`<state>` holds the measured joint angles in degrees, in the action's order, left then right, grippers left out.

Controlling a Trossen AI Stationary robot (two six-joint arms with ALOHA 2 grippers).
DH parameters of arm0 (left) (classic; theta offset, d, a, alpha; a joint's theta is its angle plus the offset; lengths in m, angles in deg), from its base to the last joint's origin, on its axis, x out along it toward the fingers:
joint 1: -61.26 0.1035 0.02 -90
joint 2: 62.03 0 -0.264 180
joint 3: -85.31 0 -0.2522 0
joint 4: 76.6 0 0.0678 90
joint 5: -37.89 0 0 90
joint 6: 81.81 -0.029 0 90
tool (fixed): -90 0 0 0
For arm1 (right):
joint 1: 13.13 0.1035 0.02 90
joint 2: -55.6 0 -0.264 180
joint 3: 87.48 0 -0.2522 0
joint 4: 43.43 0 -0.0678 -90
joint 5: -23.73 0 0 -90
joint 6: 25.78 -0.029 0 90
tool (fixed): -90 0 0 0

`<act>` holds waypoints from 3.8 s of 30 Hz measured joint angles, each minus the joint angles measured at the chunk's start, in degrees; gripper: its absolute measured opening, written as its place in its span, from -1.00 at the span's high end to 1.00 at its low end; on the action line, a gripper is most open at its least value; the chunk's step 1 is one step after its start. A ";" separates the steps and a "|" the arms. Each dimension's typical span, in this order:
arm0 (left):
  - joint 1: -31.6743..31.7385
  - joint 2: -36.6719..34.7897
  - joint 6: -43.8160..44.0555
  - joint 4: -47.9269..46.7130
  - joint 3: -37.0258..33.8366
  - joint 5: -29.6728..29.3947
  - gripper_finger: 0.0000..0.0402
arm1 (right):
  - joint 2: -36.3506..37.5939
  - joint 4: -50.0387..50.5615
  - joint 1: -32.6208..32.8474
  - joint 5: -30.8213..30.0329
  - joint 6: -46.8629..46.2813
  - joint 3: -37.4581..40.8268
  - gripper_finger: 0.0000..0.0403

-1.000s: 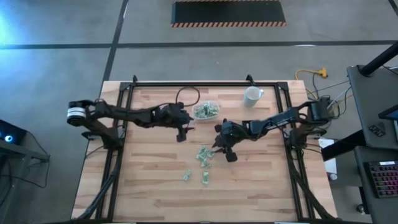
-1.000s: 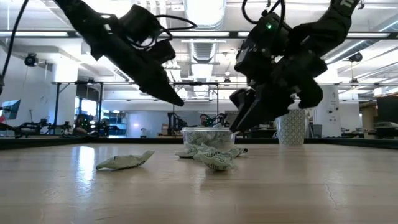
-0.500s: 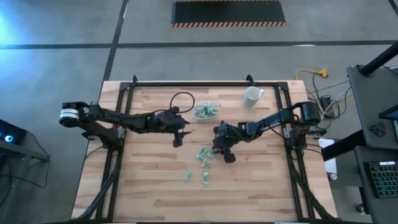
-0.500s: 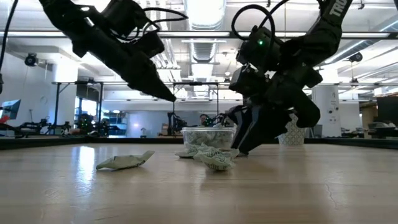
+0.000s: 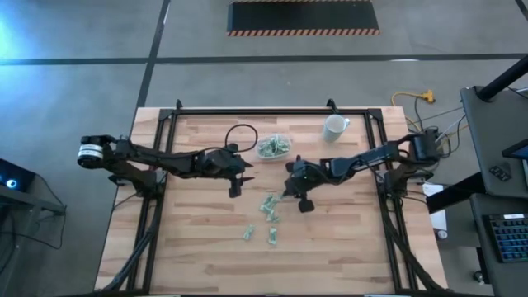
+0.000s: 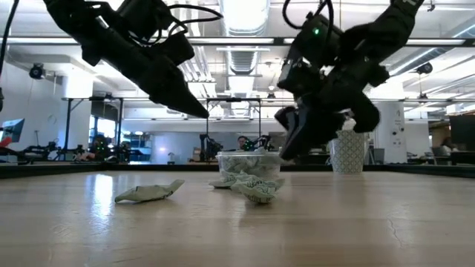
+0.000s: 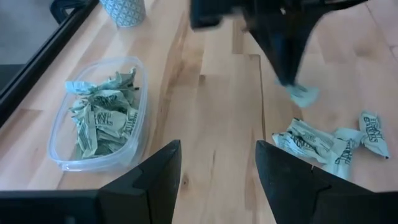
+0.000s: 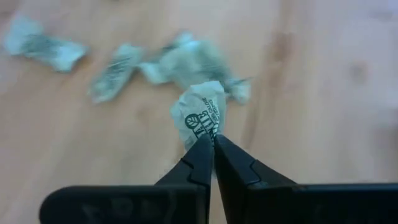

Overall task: Pick and place Stevia / Truvia into bins
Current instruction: Put the stevia packet into the transparent container

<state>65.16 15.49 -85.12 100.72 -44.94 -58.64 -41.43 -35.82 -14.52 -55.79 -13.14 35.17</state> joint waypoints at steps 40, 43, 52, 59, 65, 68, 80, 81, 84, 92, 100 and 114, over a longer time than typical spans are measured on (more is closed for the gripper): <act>0.15 1.86 -0.45 2.20 0.00 -0.02 0.06 | 2.80 -5.87 -21.03 -16.44 -17.25 -2.58 0.96; 0.15 1.86 -0.39 2.29 0.00 0.00 0.06 | 0.32 -5.97 -21.29 -16.12 -16.87 -2.96 0.96; 0.11 1.84 -0.04 1.82 0.04 0.00 0.06 | -3.33 -6.18 -21.50 -16.34 -16.20 -4.67 0.96; 0.09 1.84 -0.22 1.61 0.04 0.00 0.06 | -3.23 -5.35 -21.97 -16.44 -14.54 -4.81 0.95; 0.09 1.84 -0.26 1.63 0.04 0.00 0.06 | -3.13 -2.72 -21.92 -15.98 -11.80 -4.76 0.72; 0.09 1.84 -0.26 1.63 0.04 0.00 0.06 | -2.89 -2.83 -21.92 -15.98 -10.61 -4.76 0.53; -0.31 4.30 -0.28 4.15 0.06 10.15 0.06 | 5.69 0.54 -17.52 -5.98 -0.42 -4.72 0.24; -0.60 5.37 -0.44 4.98 0.09 11.49 0.06 | 6.25 1.95 -16.89 -5.01 0.22 -4.64 0.24; -1.88 9.88 -0.74 9.91 0.36 14.58 0.06 | 7.05 6.03 -15.12 -4.13 0.66 -4.33 0.28; -5.07 20.74 2.30 14.62 3.61 15.26 0.06 | 7.05 13.85 -11.68 -3.98 -3.11 -2.27 0.35; -5.14 24.19 4.59 14.49 4.89 13.20 0.06 | 7.03 13.97 -10.22 -4.02 -6.13 -0.33 0.40; -5.22 28.00 7.02 14.61 6.76 14.04 0.25 | 6.99 13.37 -8.96 -4.49 -9.18 3.18 0.39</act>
<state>59.94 43.48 -78.10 115.34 -38.18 -44.60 -34.44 -22.45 -23.48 -60.28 -22.32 38.35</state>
